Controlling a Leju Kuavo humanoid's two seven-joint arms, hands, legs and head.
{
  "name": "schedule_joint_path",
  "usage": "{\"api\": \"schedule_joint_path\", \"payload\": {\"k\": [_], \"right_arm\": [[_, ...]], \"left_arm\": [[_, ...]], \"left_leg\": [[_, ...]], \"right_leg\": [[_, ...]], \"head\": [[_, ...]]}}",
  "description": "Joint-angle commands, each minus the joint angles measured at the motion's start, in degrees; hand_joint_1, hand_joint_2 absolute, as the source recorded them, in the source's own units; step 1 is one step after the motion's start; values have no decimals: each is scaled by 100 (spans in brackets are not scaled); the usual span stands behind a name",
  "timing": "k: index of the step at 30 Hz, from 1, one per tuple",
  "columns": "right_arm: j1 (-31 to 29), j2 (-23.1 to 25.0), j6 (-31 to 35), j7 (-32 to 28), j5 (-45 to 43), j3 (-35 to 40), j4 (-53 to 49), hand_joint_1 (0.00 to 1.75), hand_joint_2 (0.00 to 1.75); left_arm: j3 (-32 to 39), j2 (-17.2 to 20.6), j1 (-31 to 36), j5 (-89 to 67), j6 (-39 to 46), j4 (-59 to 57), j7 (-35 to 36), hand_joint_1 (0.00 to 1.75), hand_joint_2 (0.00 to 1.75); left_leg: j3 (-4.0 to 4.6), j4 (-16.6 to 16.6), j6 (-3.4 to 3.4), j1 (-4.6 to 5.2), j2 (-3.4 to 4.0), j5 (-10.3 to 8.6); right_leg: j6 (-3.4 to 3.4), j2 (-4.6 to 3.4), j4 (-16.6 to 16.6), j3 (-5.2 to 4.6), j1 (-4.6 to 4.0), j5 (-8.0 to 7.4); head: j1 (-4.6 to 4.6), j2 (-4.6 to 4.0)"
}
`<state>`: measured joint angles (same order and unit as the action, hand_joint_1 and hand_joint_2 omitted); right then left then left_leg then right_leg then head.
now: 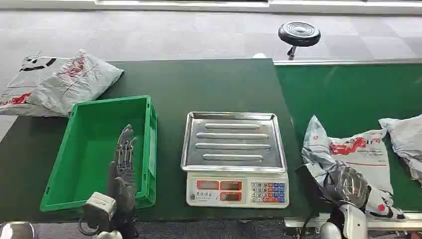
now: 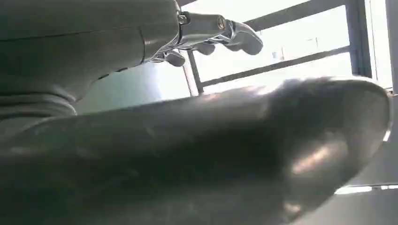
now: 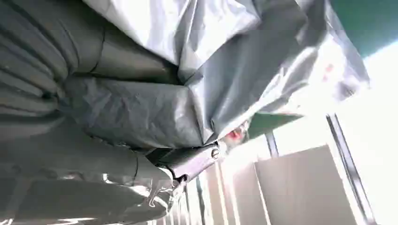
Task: Moved the parcel from conveyor to table for the left to box.
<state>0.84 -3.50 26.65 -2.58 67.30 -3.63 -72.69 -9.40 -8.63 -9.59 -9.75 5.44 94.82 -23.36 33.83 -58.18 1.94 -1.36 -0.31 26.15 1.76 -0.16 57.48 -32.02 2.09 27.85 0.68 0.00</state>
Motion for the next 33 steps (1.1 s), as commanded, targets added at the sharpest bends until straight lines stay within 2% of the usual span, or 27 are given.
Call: {"api": "schedule_joint_path", "payload": {"k": [1, 4, 7, 9, 10, 14, 15, 17, 18, 22, 29, 33], "right_arm": [[421, 300, 858, -405, -4, -293, -1586, 175, 175], [421, 300, 858, -405, -4, -293, -1586, 175, 175], [434, 340, 1335, -387, 238, -376, -1630, 175, 175], [415, 453, 1335, -475, 289, -540, -1943, 175, 175], [266, 779, 1335, -1032, 223, -925, -2356, 175, 175], [119, 900, 1335, -1296, 138, -1000, -2481, 175, 175], [26, 1098, 1335, -1920, -281, -1089, -2567, 175, 175], [-168, 1148, 1335, -2272, -447, -815, -2306, 175, 175], [-399, 1173, 1335, -2208, -257, -631, -2065, 175, 175], [-1164, 1081, 1335, -2233, -460, 214, -1336, 175, 175], [-1167, 1057, 1335, -2180, -446, 245, -1347, 175, 175], [-1167, 1057, 1335, -2180, -446, 245, -1347, 175, 175]], "left_arm": [[109, -50, 46, 36, 83, -227, -52, 0, 0], [109, -50, 46, 36, 83, -227, -52, 0, 0], [95, -50, 70, 54, 124, -246, -100, 0, 0], [83, -60, 79, -35, 229, -226, -152, 0, 0], [14, -36, 84, -4, 204, -170, -197, 0, 0], [-19, 8, 78, 60, 116, -115, -287, 0, 0], [38, 14, 112, 208, 78, -152, -318, 0, 0], [82, 8, 220, 394, 6, -277, -391, 0, 0], [71, 19, 332, 459, -62, -380, -422, 0, 0], [-116, 95, 619, 254, -101, -575, -436, 0, 0], [-132, 98, 606, 250, -99, -577, -433, 0, 0], [-132, 98, 606, 250, -99, -577, -433, 0, 0]], "left_leg": [[-2, 3, -8, 2, 2, 2], [-3, 5, -6, 3, 2, 3], [-8, 17, -15, 3, 5, -4], [-5, 13, -11, 3, 3, -2], [2, 5, -8, 6, 3, 1], [0, 7, -8, 4, 11, 1], [-5, 14, -11, 3, 10, -1], [-7, 8, -7, 4, 17, 0], [-9, 13, -11, 3, 13, -3], [-14, 19, -10, 1, 52, -9], [-11, 13, -4, -1, 11, -18], [-9, 10, -6, 3, 10, -15]], "right_leg": [[-14, 0, -1, 0, -1, 3], [-14, 0, -3, 1, 0, 3], [-26, 0, -16, 5, -3, -6], [-22, 2, -12, 1, -2, -3], [-17, 1, -1, -7, 2, 1], [-22, -7, -3, -8, 0, -2], [-28, -5, -9, -2, -2, -4], [-22, -14, -2, -7, 0, -3], [-28, -9, -8, -1, -3, -5], [-29, -45, -12, -11, -5, -23], [-23, -7, -9, 4, -5, -15], [-19, -7, -5, 4, -1, -12]], "head": [[0, 0], [0, 0], [0, 0], [0, 0], [0, 0], [0, 0], [0, 0], [0, 0], [0, 0], [0, 0], [0, 0], [0, 0]]}}
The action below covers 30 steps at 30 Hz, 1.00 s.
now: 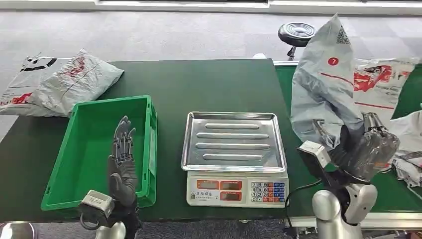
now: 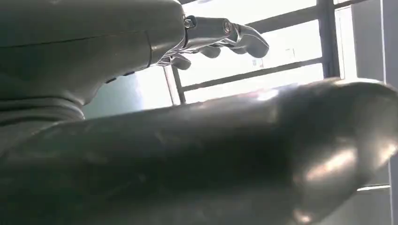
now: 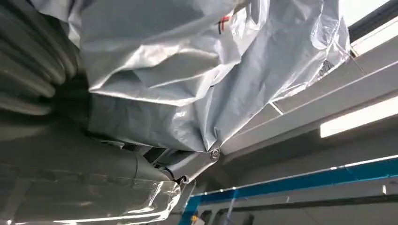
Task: Moved the parcel from conveyor to table for the left to box.
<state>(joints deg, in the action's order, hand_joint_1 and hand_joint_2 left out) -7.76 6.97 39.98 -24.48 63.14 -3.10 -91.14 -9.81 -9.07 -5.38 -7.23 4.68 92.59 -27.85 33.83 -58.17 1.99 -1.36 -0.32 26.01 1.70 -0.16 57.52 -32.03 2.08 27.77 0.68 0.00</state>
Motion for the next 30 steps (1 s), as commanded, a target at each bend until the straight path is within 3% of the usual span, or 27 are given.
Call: {"api": "schedule_joint_path", "payload": {"k": [1, 5, 10, 14, 17, 20, 26, 30], "right_arm": [[-307, 10, 2, 10, -31, 193, 498, 175, 175], [-307, 10, 2, 10, -31, 193, 498, 175, 175], [-989, -305, -107, 384, -767, 1376, 1494, 175, 175], [-1320, -95, -446, -22, -1650, 1781, 2478, 175, 175], [-1348, 69, -601, -106, -1810, 1890, 2754, 175, 175], [-1149, 232, -1303, -353, -2467, 2029, 2789, 175, 175], [-1058, 273, -1382, -479, -2617, 2078, 2825, 175, 175], [-875, 255, -1741, -465, -2634, 2571, 2465, 175, 175]], "left_arm": [[-91, 142, 185, -1, -23, -354, 15, 0, 0], [-91, 142, 185, -1, -23, -354, 15, 0, 0], [-134, 139, 267, 19, -11, -477, 28, 0, 0], [-153, 161, 387, 71, -99, -611, -79, 0, 0], [-160, 131, 492, 62, -170, -606, -97, 0, 0], [-179, 142, 612, 237, -460, -711, -80, 0, 0], [-172, 123, 601, 248, -507, -741, -110, 0, 0], [-190, 45, 620, 253, -786, -762, -186, 0, 0]], "left_leg": [[-3, 5, -7, 1, 10, 0], [0, 6, -6, 2, 6, -1], [-4, 16, -16, 1, 42, -6], [-5, 10, -6, 1, 32, -3], [-6, 19, -6, 1, 30, -15], [-4, 21, -12, -2, 21, -19], [-4, 16, -7, -2, 16, -14], [1, 17, -11, 0, 7, -14]], "right_leg": [[-9, -8, -4, 0, -1, -3], [-9, -5, -4, -5, 0, -2], [-21, -36, -16, -11, -5, -20], [-14, -30, -6, -9, -2, -12], [-23, -25, -13, -10, -4, -19], [-28, -14, -17, -6, -8, -19], [-22, -11, -11, -5, -6, -13], [-24, -3, -14, -9, -5, -9]], "head": [[0, 0], [0, 0], [0, 0], [0, 0], [0, 0], [0, 0], [0, 0], [0, 0]]}}
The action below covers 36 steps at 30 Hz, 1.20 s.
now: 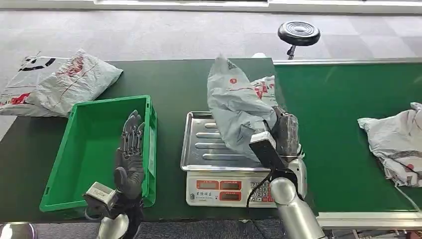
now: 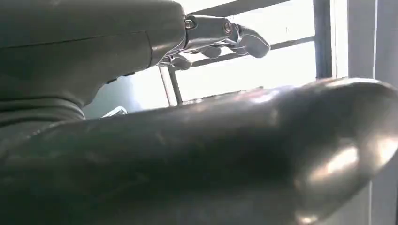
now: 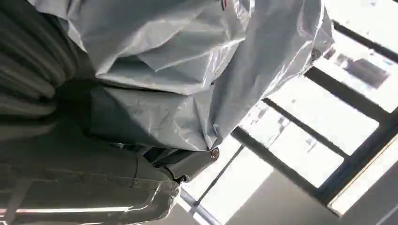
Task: Moved the parcel from conveyor to table for the left to box.
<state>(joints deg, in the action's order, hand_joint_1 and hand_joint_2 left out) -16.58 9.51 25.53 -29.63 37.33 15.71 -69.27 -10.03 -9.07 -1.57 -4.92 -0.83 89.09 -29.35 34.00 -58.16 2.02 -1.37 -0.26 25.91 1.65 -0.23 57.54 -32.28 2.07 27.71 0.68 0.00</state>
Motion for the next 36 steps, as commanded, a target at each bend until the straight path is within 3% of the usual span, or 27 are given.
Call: {"api": "schedule_joint_path", "payload": {"k": [1, 9, 10, 11, 19, 20, 28, 29, 31, 32, 36], "right_arm": [[13, -7, -362, 129, -52, 708, 238, 175, 175], [44, -153, -833, 620, 44, 905, 470, 175, 175], [45, -162, -826, 639, 81, 914, 491, 101, 175], [49, -173, -859, 871, 247, 926, 545, 0, 175], [424, -169, -1077, 962, 3, 674, 78, 0, 175], [502, -193, -1120, 874, -140, 619, -87, 0, 0], [1396, -359, -1361, 316, -659, 237, -1913, 0, 0], [1437, -363, -1368, 311, -667, 220, -1972, 0, 175], [1485, -325, -1386, 351, -611, 118, -1936, 0, 175], [1523, -295, -1408, 298, -650, 50, -1907, 0, 175], [1574, -251, -1540, 212, -700, -49, -1899, 0, 175]], "left_arm": [[-176, 43, 263, 21, -248, -431, -32, 0, 0], [-172, 82, 190, 10, -339, -372, -6, 0, 0], [-170, 79, 181, 8, -345, -357, -3, 0, 0], [-180, 77, 169, -69, -297, -320, 40, 0, 0], [-126, 19, 182, -144, 58, -237, 145, 0, 0], [-108, 3, 186, -132, 137, -212, 115, 0, 0], [-123, 39, 223, -137, 163, -177, 208, 0, 0], [-134, 26, 238, -164, 169, -177, 232, 0, 0], [-224, 24, 269, -454, 275, -158, 286, 0, 0], [-414, 54, 289, -1329, 770, -103, 304, 0, 0], [-882, 163, 403, -2303, 883, -11, 613, 0, 0]], "left_leg": [[-18, 22, -20, -1, 1, -7], [-6, 7, -9, 2, 1, -2], [-10, 12, -13, 0, 2, -4], [-6, 8, -9, 1, -1, -2], [-3, 8, -12, 2, -6, -3], [-6, 12, -16, 1, -5, -4], [-1, 10, -18, 4, -19, -3], [1, 8, -20, 1, -22, -3], [-1, 10, -19, 1, -17, -3], [5, 4, -12, 2, -16, -2], [3, 12, -24, -1, -30, -10]], "right_leg": [[-25, 7, -25, 20, -7, -8], [-10, 1, -7, 5, -1, -2], [-15, 1, -14, 9, -4, -5], [-12, 4, -9, 6, -2, -3], [-15, 10, -9, 5, -2, -2], [-20, 10, -15, 9, -4, -4], [-19, 25, -12, 8, -2, 2], [-21, 28, -14, 9, -4, 2], [-20, 22, -15, 9, -4, 0], [-13, 20, -6, 0, -1, 1], [-25, 37, -21, 10, -8, -4]], "head": [[0, 0], [0, 0], [0, 0], [0, 0], [0, 0], [0, 0], [0, 0], [0, 0], [0, 0], [0, 0], [0, 0]]}}
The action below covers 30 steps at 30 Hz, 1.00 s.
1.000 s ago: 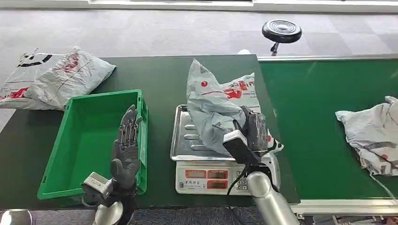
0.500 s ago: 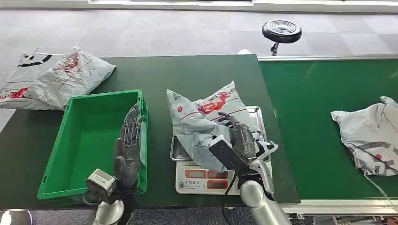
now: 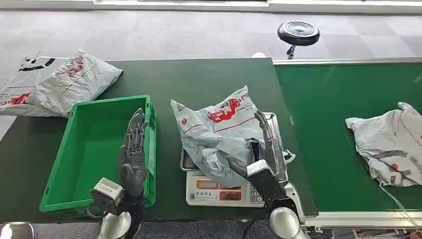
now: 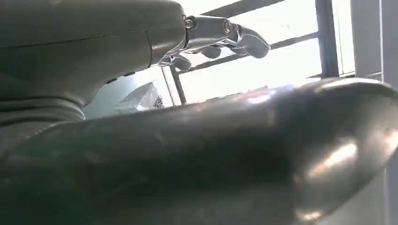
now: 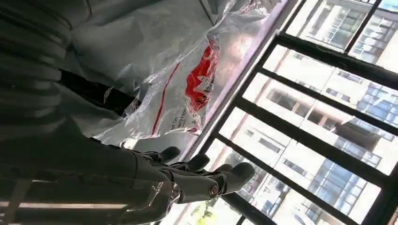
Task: Moved the parcel from conveyor to table for the left to box.
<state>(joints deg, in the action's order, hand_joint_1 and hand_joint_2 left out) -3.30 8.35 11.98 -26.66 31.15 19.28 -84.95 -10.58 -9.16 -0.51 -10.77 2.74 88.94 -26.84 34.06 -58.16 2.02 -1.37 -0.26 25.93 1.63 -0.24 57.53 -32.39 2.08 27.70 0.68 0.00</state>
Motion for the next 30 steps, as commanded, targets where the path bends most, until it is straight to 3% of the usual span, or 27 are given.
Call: {"api": "schedule_joint_path", "payload": {"k": [1, 4, 8, 9, 17, 30], "right_arm": [[213, -118, -187, -56, -57, -455, -263, 0, 175], [215, -102, -217, -96, -23, -519, -262, 0, 175], [245, -92, -229, -108, -12, -526, -315, 0, 175], [304, -71, -247, -114, 4, -544, -378, 0, 175], [687, -61, -292, -216, 98, -602, -541, 0, 175], [808, 16, -322, -91, 169, -637, -747, 0, 175]], "left_arm": [[-999, 204, 397, -2390, 767, -46, 557, 0, 0], [-1629, 349, 857, -4238, 905, -525, 1268, 0, 0], [-1672, 258, 967, -4307, 988, -770, 1286, 0, 0], [-1893, 340, 1165, -5227, 1198, -1053, 1592, 0, 175], [-2688, -30, 2457, -5772, 648, -3363, 1571, 0, 175], [-2895, -494, 2927, -5497, 291, -4498, 1511, 0, 175]], "left_leg": [[-14, 26, -30, 0, -28, -16], [-7, 22, -28, 0, -32, -20], [-8, 21, -23, 1, -29, -20], [-12, 24, -23, 4, -22, -19], [-12, 13, -14, 3, -42, -18], [-8, 2, -9, 2, -15, -8]], "right_leg": [[-31, 39, -33, 30, -10, -9], [-28, 44, -29, 26, -9, -10], [-23, 38, -27, 23, -6, -12], [-23, 30, -28, 25, -3, -13], [-15, 47, -18, 30, -2, -9], [-11, 16, -6, 15, -1, -9]], "head": [[0, 0], [0, 0], [0, 0], [0, 0], [0, 0], [0, 0]]}}
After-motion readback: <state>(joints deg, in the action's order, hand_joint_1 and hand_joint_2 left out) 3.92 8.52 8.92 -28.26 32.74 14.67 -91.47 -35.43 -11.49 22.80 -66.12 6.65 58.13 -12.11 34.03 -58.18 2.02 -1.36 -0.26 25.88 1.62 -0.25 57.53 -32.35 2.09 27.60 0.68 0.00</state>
